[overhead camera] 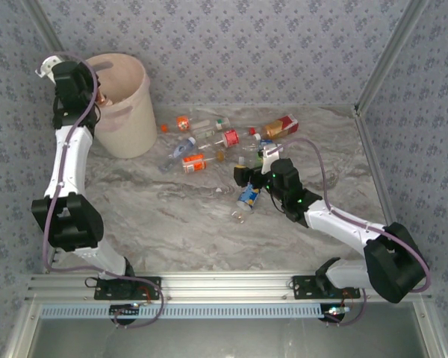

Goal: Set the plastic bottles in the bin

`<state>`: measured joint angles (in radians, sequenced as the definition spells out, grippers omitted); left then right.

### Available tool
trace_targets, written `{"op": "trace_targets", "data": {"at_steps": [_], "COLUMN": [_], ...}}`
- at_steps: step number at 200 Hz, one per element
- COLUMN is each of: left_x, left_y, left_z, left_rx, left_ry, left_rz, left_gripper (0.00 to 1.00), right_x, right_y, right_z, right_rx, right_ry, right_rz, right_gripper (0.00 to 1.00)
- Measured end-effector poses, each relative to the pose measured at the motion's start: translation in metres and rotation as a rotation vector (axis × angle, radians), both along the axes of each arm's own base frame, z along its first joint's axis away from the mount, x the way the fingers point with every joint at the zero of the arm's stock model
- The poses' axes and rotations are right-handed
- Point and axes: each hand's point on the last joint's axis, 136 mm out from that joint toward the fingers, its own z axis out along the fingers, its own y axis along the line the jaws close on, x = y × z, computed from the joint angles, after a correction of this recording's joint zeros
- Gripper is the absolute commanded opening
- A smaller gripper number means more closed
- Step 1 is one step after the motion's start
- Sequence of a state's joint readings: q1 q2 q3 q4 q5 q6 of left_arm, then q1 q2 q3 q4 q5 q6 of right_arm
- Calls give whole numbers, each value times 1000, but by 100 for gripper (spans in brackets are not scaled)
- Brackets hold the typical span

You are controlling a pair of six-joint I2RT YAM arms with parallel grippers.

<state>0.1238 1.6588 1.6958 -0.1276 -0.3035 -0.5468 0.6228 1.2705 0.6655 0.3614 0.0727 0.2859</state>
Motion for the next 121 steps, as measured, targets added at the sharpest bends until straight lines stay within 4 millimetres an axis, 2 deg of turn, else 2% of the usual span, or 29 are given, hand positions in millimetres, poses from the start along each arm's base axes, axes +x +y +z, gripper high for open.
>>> {"op": "trace_targets", "data": {"at_steps": [42, 75, 121], "left_x": [5, 10, 9], "left_y": [8, 10, 9], "left_z": [-12, -29, -41], "left_rx": [-34, -72, -90], "left_ry": [78, 149, 212], "left_rz": [22, 36, 35], "left_gripper": [65, 84, 91], "right_x": [1, 1, -1], "right_y": [1, 3, 4], "right_z": [2, 7, 4], "right_rx": [-10, -14, -27], "right_ry": [-4, -11, -5], "right_rz": [3, 10, 15], "right_gripper": [100, 100, 100]}}
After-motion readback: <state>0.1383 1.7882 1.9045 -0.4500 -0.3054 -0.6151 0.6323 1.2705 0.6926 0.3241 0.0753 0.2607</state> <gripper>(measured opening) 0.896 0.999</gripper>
